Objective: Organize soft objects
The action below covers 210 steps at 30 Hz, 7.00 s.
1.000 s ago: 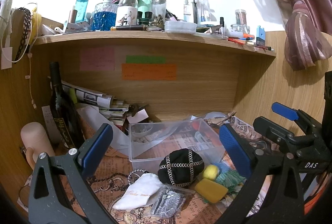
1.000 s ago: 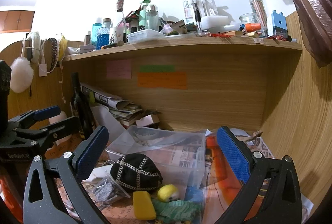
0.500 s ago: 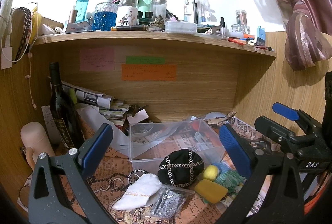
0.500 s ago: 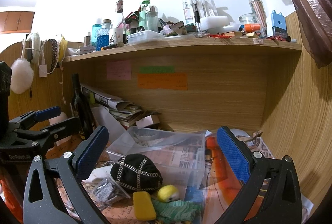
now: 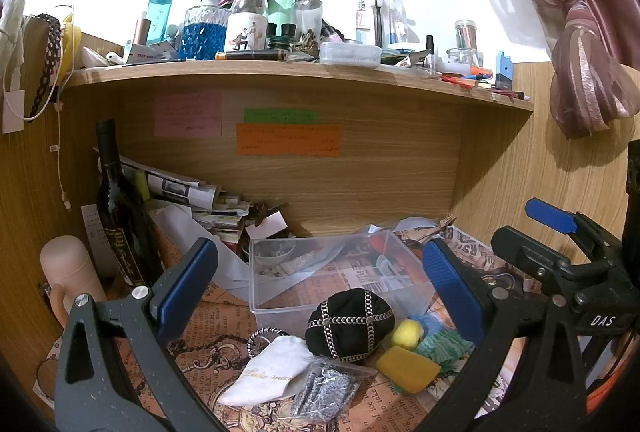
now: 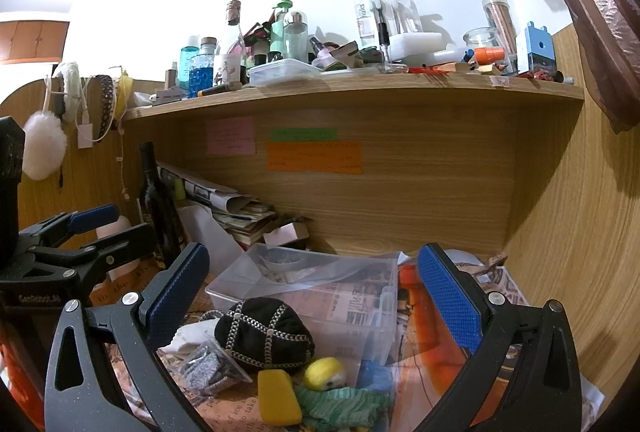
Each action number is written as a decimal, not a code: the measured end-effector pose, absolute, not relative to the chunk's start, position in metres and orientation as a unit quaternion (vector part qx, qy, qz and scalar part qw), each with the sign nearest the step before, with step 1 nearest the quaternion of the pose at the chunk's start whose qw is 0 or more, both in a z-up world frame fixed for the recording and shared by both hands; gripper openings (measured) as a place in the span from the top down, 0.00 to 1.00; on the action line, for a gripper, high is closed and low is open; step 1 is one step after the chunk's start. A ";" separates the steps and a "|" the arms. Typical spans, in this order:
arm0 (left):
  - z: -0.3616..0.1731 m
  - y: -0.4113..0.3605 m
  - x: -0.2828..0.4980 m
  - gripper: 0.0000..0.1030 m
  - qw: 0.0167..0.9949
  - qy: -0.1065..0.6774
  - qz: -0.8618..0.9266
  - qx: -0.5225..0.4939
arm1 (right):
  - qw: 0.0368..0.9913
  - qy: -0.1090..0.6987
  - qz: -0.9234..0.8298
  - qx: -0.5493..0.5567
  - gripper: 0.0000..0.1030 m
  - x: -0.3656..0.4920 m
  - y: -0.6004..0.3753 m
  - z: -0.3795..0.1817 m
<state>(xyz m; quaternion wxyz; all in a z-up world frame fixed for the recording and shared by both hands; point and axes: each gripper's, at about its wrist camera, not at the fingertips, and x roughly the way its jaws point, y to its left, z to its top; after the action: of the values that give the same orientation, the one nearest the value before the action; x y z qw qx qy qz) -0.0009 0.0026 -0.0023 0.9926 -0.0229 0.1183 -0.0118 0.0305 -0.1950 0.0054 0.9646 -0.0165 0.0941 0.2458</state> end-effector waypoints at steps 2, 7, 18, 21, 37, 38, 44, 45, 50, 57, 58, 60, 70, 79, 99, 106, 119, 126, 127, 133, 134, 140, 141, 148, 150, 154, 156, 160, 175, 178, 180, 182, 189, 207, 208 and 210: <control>-0.002 0.002 -0.001 0.00 0.993 0.118 -0.012 -0.023 | 0.965 0.094 0.246 -0.016 0.00 0.031 -0.195 0.005; -0.002 0.002 -0.001 0.00 0.993 0.118 -0.011 -0.024 | 0.965 0.094 0.246 -0.016 0.00 0.030 -0.195 0.005; -0.002 0.003 -0.001 0.00 0.992 0.120 -0.013 -0.027 | 0.964 0.094 0.247 -0.016 0.00 0.031 -0.195 0.004; -0.002 0.002 -0.002 0.00 0.992 0.121 -0.015 -0.026 | 0.965 0.093 0.246 -0.016 0.00 0.031 -0.195 0.005; -0.022 0.006 0.016 0.00 0.985 0.168 -0.021 -0.041 | 0.965 0.119 0.233 -0.017 0.00 0.046 -0.201 -0.012; -0.027 0.007 0.020 0.00 0.983 0.179 -0.022 -0.043 | 0.964 0.127 0.231 -0.019 0.00 0.050 -0.202 -0.016; -0.061 0.014 0.044 0.00 0.965 0.249 -0.035 -0.067 | 0.954 0.200 0.220 -0.022 0.00 0.075 -0.210 -0.046; -0.066 0.014 0.047 0.00 0.964 0.256 -0.032 -0.066 | 0.952 0.216 0.218 -0.023 0.00 0.078 -0.212 -0.050; -0.086 0.010 0.059 0.00 0.959 0.275 -0.029 -0.059 | 0.938 0.272 0.215 -0.025 0.00 0.092 -0.218 -0.077; -0.102 0.007 0.090 0.15 0.949 0.307 -0.032 -0.058 | 0.915 0.317 0.248 -0.014 0.14 0.109 -0.213 -0.092; -0.104 0.007 0.095 0.17 0.947 0.312 -0.034 -0.060 | 0.914 0.321 0.249 -0.017 0.14 0.112 -0.210 -0.094; -0.109 0.007 0.104 0.20 0.944 0.323 -0.039 -0.063 | 0.910 0.327 0.252 -0.025 0.18 0.117 -0.203 -0.097; -0.128 0.009 0.126 0.55 0.927 0.354 -0.090 -0.088 | 0.878 0.380 0.292 -0.021 0.40 0.138 -0.188 -0.119; -0.126 0.004 0.118 0.80 0.929 0.346 -0.101 -0.080 | 0.869 0.390 0.303 -0.017 0.61 0.138 -0.183 -0.125; -0.060 -0.004 0.085 0.87 0.961 0.253 -0.101 -0.050 | 0.920 0.276 0.277 0.004 0.61 0.110 -0.211 -0.062; -0.040 0.012 0.082 0.87 0.967 0.228 -0.090 -0.072 | 0.929 0.244 0.278 0.015 0.61 0.110 -0.214 -0.046; -0.013 0.030 0.103 0.88 0.978 0.196 -0.043 -0.047 | 0.931 0.232 0.282 0.000 0.61 0.134 -0.199 -0.036; -0.034 0.031 0.138 0.88 0.977 0.214 0.003 -0.020 | 0.920 0.269 0.284 -0.010 0.61 0.163 -0.187 -0.051; -0.040 0.031 0.145 0.88 0.974 0.224 0.006 -0.018 | 0.919 0.276 0.282 -0.014 0.61 0.167 -0.184 -0.055; -0.073 0.027 0.181 0.88 0.959 0.285 0.000 -0.011 | 0.907 0.314 0.278 -0.039 0.61 0.187 -0.172 -0.075; -0.077 0.026 0.185 0.88 0.956 0.292 -0.005 -0.010 | 0.907 0.318 0.273 -0.045 0.61 0.190 -0.170 -0.077; -0.098 0.011 0.199 0.87 0.941 0.337 -0.040 -0.003 | 0.899 0.345 0.264 -0.059 0.61 0.206 -0.161 -0.090; -0.101 0.008 0.201 0.87 0.938 0.343 -0.046 -0.002 | 0.897 0.349 0.264 -0.060 0.60 0.208 -0.159 -0.092; -0.109 -0.001 0.202 0.71 0.927 0.367 -0.074 0.002 | 0.887 0.368 0.267 -0.074 0.56 0.211 -0.153 -0.099; -0.109 0.000 0.200 0.63 0.926 0.369 -0.080 -0.005 | 0.889 0.364 0.266 -0.075 0.46 0.209 -0.153 -0.097; -0.104 0.000 0.194 0.51 0.928 0.363 -0.083 -0.009 | 0.897 0.345 0.266 -0.069 0.36 0.203 -0.155 -0.086; -0.098 0.001 0.187 0.46 0.931 0.354 -0.084 -0.012 | 0.900 0.337 0.269 -0.064 0.36 0.200 -0.159 -0.079; -0.080 0.006 0.169 0.33 0.940 0.329 -0.087 -0.018 | 0.910 0.311 0.268 -0.058 0.32 0.186 -0.168 -0.062; -0.046 0.028 0.084 0.04 0.964 0.258 -0.059 -0.009 | 0.923 0.245 0.293 -0.038 0.19 0.114 -0.187 -0.037; -0.057 0.031 0.077 0.04 0.959 0.278 -0.058 -0.016 | 0.918 0.256 0.302 -0.035 0.19 0.105 -0.184 -0.047; -0.066 0.031 0.071 0.04 0.955 0.290 -0.056 -0.017 | 0.914 0.265 0.305 -0.035 0.20 0.100 -0.182 -0.054; -0.075 0.029 0.066 0.04 0.952 0.302 -0.055 -0.014 | 0.909 0.275 0.310 -0.033 0.20 0.095 -0.180 -0.061; -0.108 0.020 0.055 0.04 0.935 0.345 -0.071 -0.026 | 0.889 0.318 0.327 -0.039 0.20 0.081 -0.170 -0.091; -0.137 0.000 0.050 0.41 0.921 0.379 -0.088 -0.027 | 0.862 0.369 0.344 -0.041 0.67 0.072 -0.163 -0.124; -0.140 -0.001 0.052 0.41 0.920 0.382 -0.087 -0.026 | 0.864 0.367 0.343 -0.041 0.67 0.071 -0.164 -0.123; -0.144 0.000 0.056 0.43 0.916 0.392 -0.079 -0.024 | 0.866 0.363 0.341 -0.041 0.67 0.070 -0.165 -0.122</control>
<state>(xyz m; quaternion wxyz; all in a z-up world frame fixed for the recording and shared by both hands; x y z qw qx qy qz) 0.0560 -0.0005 -0.1444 0.9163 -0.0239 0.3918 -0.0792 0.0700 -0.1645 -0.1222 0.8662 -0.0408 0.3632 0.3409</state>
